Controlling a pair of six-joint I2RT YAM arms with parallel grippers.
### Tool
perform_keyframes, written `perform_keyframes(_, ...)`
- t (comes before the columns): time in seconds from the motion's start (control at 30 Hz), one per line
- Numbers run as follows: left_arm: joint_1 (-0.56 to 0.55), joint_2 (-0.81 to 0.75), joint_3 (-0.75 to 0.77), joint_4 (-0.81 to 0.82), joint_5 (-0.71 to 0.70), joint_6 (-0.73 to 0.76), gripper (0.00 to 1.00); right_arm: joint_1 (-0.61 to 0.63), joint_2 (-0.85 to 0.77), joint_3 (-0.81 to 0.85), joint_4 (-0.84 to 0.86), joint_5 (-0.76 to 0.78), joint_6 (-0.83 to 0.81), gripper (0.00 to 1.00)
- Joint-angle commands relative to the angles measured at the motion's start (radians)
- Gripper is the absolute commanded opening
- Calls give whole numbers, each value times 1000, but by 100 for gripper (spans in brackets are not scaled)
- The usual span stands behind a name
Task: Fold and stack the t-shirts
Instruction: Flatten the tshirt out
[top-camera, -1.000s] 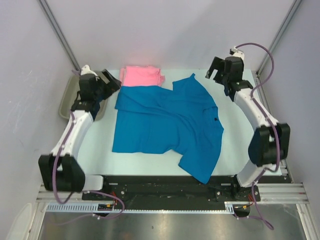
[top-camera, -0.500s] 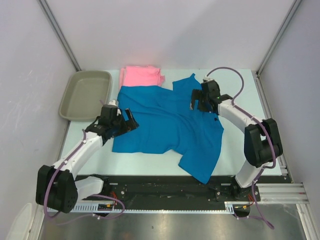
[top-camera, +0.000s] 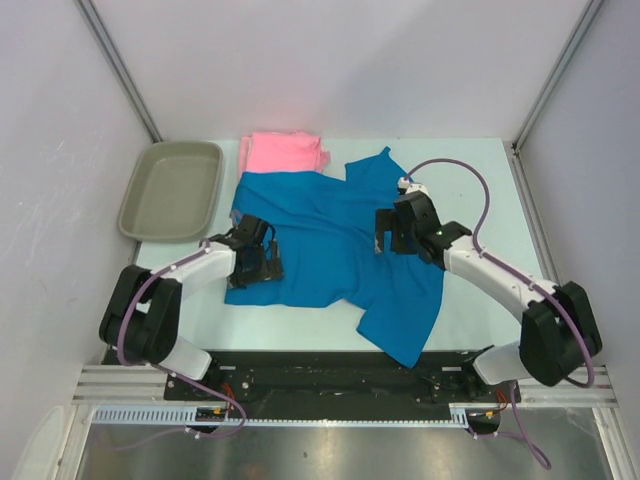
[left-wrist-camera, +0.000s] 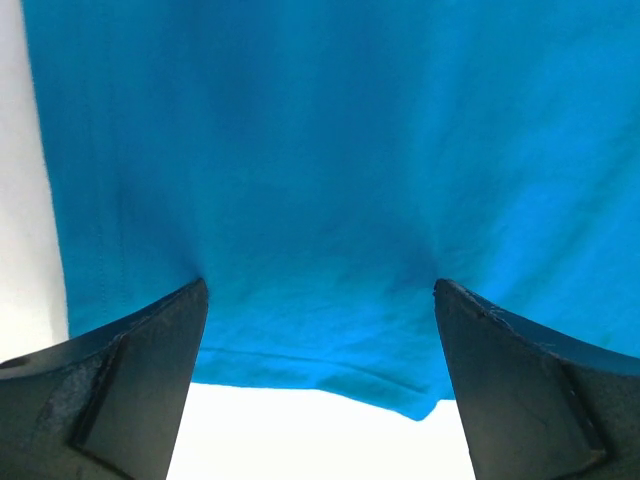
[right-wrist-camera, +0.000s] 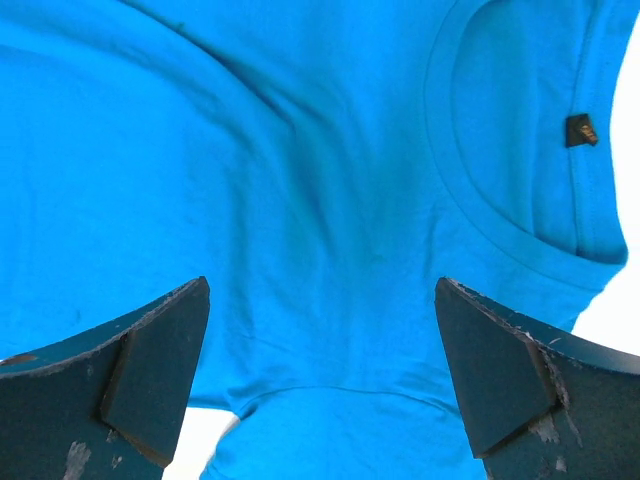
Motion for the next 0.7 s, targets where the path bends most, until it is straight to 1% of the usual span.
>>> perform_keyframes(0.0, -51, 76, 23, -79, -81, -22, 100, -1, -116, -28, -28, 44, 10, 100)
perform_keyframes(0.13, -86, 105, -12, -127, -81, -54, 100, -3, -207, -33, -60, 52, 10, 100)
perform_keyframes(0.3, -158, 73, -99, -142, -68, -146, 100, -6, -292, -33, -87, 46, 13, 100)
perform_keyframes(0.43, -205, 0, -138, -193, -71, -235, 100, -7, -330, -33, -117, 47, 16, 100)
perform_keyframes(0.53, -232, -73, -138, -274, -94, -284, 100, -10, -354, -33, -138, 58, 12, 100)
perform_keyframes(0.67, -238, -140, -156, -320, -52, -302, 100, -12, -378, -33, -147, 52, 16, 100)
